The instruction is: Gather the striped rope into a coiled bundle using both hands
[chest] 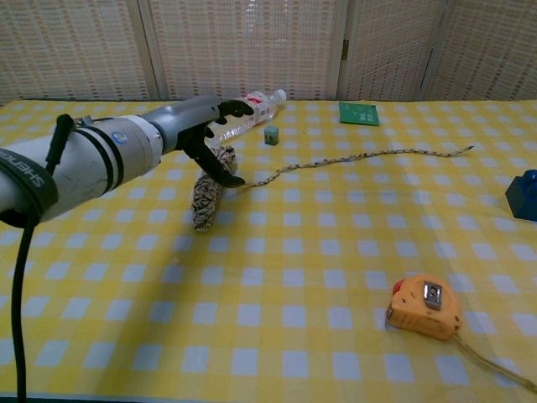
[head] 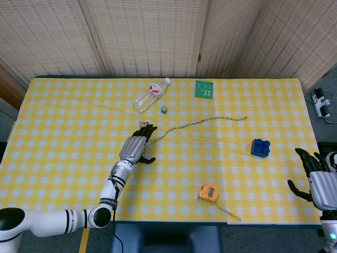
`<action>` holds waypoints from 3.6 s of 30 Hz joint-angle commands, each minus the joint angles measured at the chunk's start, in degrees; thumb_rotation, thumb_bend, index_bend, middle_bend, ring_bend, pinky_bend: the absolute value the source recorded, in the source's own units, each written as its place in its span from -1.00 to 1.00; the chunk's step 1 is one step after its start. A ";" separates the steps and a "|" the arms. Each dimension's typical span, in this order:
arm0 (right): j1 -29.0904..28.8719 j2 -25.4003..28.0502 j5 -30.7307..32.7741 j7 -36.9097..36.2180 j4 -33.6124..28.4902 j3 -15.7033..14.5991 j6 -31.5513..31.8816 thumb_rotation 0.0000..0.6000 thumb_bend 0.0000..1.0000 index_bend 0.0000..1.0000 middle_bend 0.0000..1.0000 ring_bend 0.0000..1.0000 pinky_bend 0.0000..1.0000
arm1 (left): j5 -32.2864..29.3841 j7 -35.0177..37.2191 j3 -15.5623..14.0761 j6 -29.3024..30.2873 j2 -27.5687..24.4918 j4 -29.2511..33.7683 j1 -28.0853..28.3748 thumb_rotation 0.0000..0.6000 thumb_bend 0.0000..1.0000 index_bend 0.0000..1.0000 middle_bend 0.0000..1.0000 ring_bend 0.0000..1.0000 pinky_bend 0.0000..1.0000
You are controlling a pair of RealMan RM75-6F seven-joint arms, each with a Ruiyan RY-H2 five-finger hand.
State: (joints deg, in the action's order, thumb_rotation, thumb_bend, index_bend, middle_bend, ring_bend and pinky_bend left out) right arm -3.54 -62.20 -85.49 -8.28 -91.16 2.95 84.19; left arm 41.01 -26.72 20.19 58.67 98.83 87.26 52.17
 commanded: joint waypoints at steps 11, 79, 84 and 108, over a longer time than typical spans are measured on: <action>0.09 0.60 0.07 -0.34 -0.53 0.01 -0.30 1.00 -0.29 -0.96 -0.76 -0.66 -0.84 | -3.00 -3.30 0.51 3.70 10.78 -14.65 3.55 1.00 -0.49 -1.00 -0.99 -0.99 -0.66; 1.30 0.87 0.30 -1.41 -0.79 0.01 0.28 1.00 -0.29 -0.96 -0.76 -0.67 -0.83 | 5.29 2.03 2.16 -0.93 14.60 -31.09 -3.13 1.00 0.28 0.11 0.10 0.13 0.50; 0.92 0.98 -0.44 -1.23 -1.25 0.14 0.31 1.00 -0.29 -0.96 -0.76 -0.67 -0.81 | 11.79 8.44 0.18 0.28 11.09 -28.42 -5.41 1.00 0.28 0.13 0.12 0.16 0.51; -22.52 -2.99 11.51 15.56 -7.86 10.25 -26.96 1.00 -0.29 -0.57 -0.64 -0.62 -0.70 | 27.31 17.76 -6.40 6.13 -5.33 -4.11 -13.27 1.00 0.28 0.14 0.15 0.18 0.51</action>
State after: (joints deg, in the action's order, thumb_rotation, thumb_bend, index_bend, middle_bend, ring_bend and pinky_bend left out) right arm -21.29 -62.93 -79.03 3.96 -99.68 10.36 62.42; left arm 68.07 -8.83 14.05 64.58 93.83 82.71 39.18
